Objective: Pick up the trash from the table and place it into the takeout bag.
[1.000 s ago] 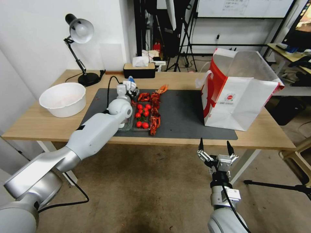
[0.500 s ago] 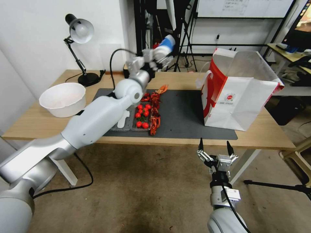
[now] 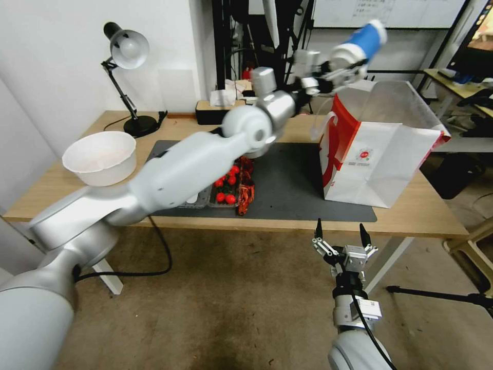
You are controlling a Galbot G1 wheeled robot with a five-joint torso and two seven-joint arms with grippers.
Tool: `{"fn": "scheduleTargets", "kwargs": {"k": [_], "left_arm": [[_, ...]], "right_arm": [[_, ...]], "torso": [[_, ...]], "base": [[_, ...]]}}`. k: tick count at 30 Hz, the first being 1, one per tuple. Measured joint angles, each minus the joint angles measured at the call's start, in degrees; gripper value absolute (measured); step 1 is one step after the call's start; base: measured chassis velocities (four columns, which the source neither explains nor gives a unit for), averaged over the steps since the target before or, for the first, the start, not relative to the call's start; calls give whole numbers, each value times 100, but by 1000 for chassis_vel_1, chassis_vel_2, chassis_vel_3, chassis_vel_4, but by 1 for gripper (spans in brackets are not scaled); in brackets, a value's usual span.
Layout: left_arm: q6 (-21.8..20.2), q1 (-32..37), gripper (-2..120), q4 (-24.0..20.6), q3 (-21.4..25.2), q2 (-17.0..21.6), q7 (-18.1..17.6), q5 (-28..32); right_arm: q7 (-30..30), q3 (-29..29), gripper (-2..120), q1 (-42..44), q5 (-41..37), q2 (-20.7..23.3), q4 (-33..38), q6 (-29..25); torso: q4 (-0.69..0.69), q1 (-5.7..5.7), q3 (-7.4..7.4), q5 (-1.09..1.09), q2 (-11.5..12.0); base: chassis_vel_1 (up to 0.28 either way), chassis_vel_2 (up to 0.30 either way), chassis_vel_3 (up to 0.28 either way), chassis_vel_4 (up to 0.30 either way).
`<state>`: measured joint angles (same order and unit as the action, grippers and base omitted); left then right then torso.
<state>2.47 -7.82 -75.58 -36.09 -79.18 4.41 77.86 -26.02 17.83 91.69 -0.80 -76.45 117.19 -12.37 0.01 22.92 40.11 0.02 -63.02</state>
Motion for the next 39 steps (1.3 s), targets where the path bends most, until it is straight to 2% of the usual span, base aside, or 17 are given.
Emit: {"fn": "scheduleTargets", "kwargs": {"k": [4,11,14,15,18,19,25,39], "left_arm": [[2,-68,64,403,-237,-320,96,-14],[0,-81,63,793,-484,-532,208,-48],[-9,-67,63,791,-499,-535,196,-67],[-12,-61,69,781,-499,-530,189,-71],[-21,-55,75,760,-501,-515,171,-82],[-23,-53,83,754,-501,-508,162,-85],[-30,-51,98,747,-499,-496,143,-101],[-37,-37,100,784,-472,-520,91,-196]], "right_arm": [[-6,13,100,3,1,-10,12,-10],[-8,9,100,-17,1,-43,12,-16],[-8,9,100,-19,1,-46,12,-23],[-9,9,100,-18,0,-46,12,-25],[-10,9,100,-17,1,-48,11,-28],[-10,10,100,-18,1,-50,10,-29],[-12,11,100,-26,-1,-51,9,-30],[-21,36,100,-23,-8,-43,12,-30]], "torso": [[0,0,0,0,0],[-1,0,0,-1,0],[-1,0,0,-2,0],[-1,0,0,-2,0],[-1,0,0,-2,0],[-1,0,0,-2,0],[-1,0,0,-2,0],[0,0,0,-2,0]], "base": [[0,0,0,0],[0,0,0,0],[0,0,0,0],[0,0,0,0],[0,0,0,0],[0,0,0,0],[0,0,0,0],[0,0,0,0]]}}
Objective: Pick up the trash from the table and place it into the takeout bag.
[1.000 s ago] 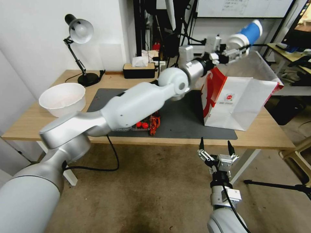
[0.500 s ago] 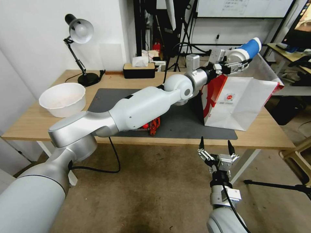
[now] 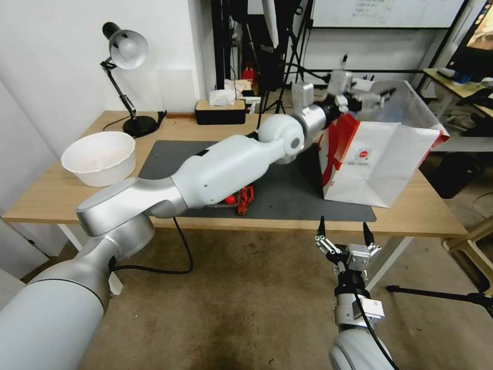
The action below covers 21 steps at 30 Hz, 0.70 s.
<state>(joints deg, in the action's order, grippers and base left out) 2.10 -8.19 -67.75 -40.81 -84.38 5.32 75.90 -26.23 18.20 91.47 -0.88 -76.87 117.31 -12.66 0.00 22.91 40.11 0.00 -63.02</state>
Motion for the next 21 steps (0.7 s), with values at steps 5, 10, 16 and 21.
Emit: {"fn": "scheduleTargets", "kwargs": {"k": [5,10,16,21], "left_arm": [[3,43,100,-72,321,46,-197,-124],[4,138,100,-441,724,477,-519,-157],[-83,802,100,-1516,1277,1814,-747,-562],[-202,1442,100,-2064,1786,2502,-852,-852]], "right_arm": [[-4,13,100,1,-4,11,14,0],[-4,2,100,-8,-4,7,2,0],[10,-39,100,-12,11,1,-6,14],[18,-50,100,-14,24,20,-7,30]], "torso": [[2,0,0,0,0],[0,0,0,-1,0],[-1,0,0,-3,0],[-1,0,0,-2,0]], "base": [[0,0,0,0],[0,0,0,0],[0,0,0,0],[0,0,0,0]]}}
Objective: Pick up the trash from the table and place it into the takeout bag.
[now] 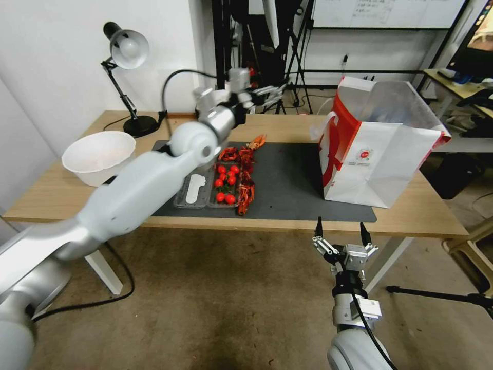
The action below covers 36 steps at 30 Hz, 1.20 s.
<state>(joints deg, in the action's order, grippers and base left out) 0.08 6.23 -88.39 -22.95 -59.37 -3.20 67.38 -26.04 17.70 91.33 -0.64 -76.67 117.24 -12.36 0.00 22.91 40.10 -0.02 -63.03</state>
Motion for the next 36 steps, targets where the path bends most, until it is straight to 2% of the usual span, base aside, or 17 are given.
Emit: {"fn": "scheduleTargets", "kwargs": {"k": [5,12,14,15,17,18,19,21,23,25,27,29,34,36], "left_arm": [[-56,719,100,-483,562,647,-70,-170],[-62,1283,100,-847,1084,1148,-72,-283],[-62,1795,100,-1137,1537,1485,-63,-381],[-62,1795,100,-1137,1537,1485,-63,-381],[-57,2388,100,-1387,2052,1725,-28,-496],[-57,2388,100,-1387,2052,1725,-28,-496],[-40,2813,100,-1543,2432,1849,5,-548],[42,3288,100,-1709,2834,1971,34,-648],[103,3501,100,-1773,3001,2017,42,-725],[199,4032,100,-1905,3446,2050,45,-894],[220,4188,100,-1938,3575,2049,47,-945],[280,4778,100,-2045,3995,2016,54,-1131],[368,5456,100,-2151,4441,1922,41,-1400],[415,5890,100,-2221,4798,1818,-6,-1592]], "right_arm": [[9,-17,100,-3,7,28,18,20],[13,-49,100,-6,18,41,17,22],[18,-64,100,-11,22,60,16,24],[18,-64,100,-11,22,60,16,24],[23,-79,100,-17,26,74,6,26],[23,-79,100,-17,26,74,6,26],[25,-94,100,-19,36,81,-11,26],[26,-118,100,-16,47,84,-29,26],[27,-131,100,-13,53,86,-40,25],[29,-159,100,-13,71,87,-47,20],[29,-164,100,-12,76,86,-48,18],[31,-176,100,-2,91,90,-49,13],[33,-179,100,19,105,97,-49,-2],[33,-180,100,36,110,104,-49,-23]], "torso": [[0,0,0,0,0],[1,0,0,1,0],[1,0,0,2,0],[1,0,0,2,0],[2,0,0,1,0],[2,0,0,1,0],[0,0,0,1,0],[-1,0,0,1,-1],[-1,0,-1,1,0],[1,0,0,1,0],[1,0,0,2,0],[-1,-1,0,0,0],[0,0,0,1,1],[1,0,0,1,0]], "base": [[0,0,0,0],[0,0,0,0],[0,0,0,0],[0,0,0,0],[0,0,0,0],[0,0,0,0],[0,0,0,0],[0,0,0,0],[0,0,0,0],[0,0,0,0],[0,0,0,0],[0,0,0,0],[0,0,0,0],[0,0,0,0]]}}
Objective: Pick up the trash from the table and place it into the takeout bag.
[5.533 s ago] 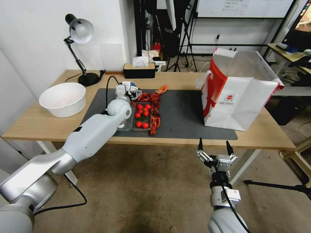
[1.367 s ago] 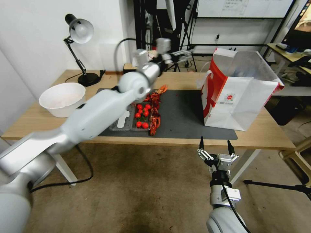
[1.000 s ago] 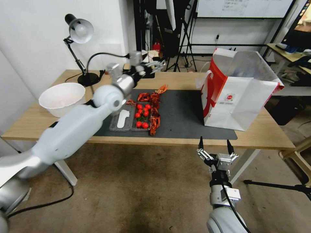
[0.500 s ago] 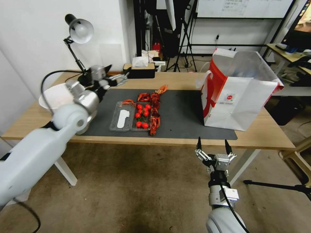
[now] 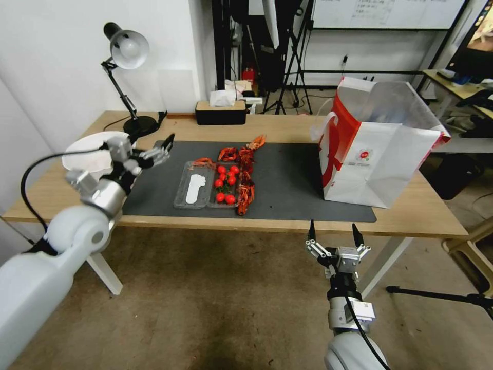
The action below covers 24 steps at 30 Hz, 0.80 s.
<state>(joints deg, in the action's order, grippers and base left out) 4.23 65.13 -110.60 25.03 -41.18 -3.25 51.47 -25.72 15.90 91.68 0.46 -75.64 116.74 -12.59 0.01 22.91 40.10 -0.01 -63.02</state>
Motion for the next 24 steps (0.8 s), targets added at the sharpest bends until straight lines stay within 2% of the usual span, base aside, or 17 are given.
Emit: {"fn": "scheduleTargets", "kwargs": {"k": [2,4,5,7,9,13,24], "left_arm": [[24,160,100,-21,145,-48,-23,-119],[115,597,100,-80,504,-219,-41,-438],[115,597,100,-80,504,-219,-41,-438],[144,945,100,-136,800,-437,-46,-670],[163,1051,100,-148,880,-513,-48,-757],[383,1812,100,-181,1266,-906,-37,-1288],[1015,2604,100,-83,1403,-1447,94,-1928]], "right_arm": [[0,0,100,4,4,1,-6,-9],[0,1,100,0,15,5,-35,-25],[0,1,100,0,15,5,-35,-25],[0,2,100,-21,26,6,-80,-46],[0,1,100,-27,28,4,-92,-51],[3,-14,100,-59,32,-5,-153,-63],[48,-20,100,-63,38,-27,-173,-55]], "torso": [[0,0,0,0,0],[0,0,0,0,0],[0,0,0,0,0],[-1,0,0,1,0],[0,0,0,2,0],[-1,0,0,1,0],[-1,1,0,1,0]], "base": [[0,0,0,0],[0,0,0,0],[0,0,0,0],[0,0,0,0],[0,0,0,0],[0,0,0,0],[0,0,0,0]]}}
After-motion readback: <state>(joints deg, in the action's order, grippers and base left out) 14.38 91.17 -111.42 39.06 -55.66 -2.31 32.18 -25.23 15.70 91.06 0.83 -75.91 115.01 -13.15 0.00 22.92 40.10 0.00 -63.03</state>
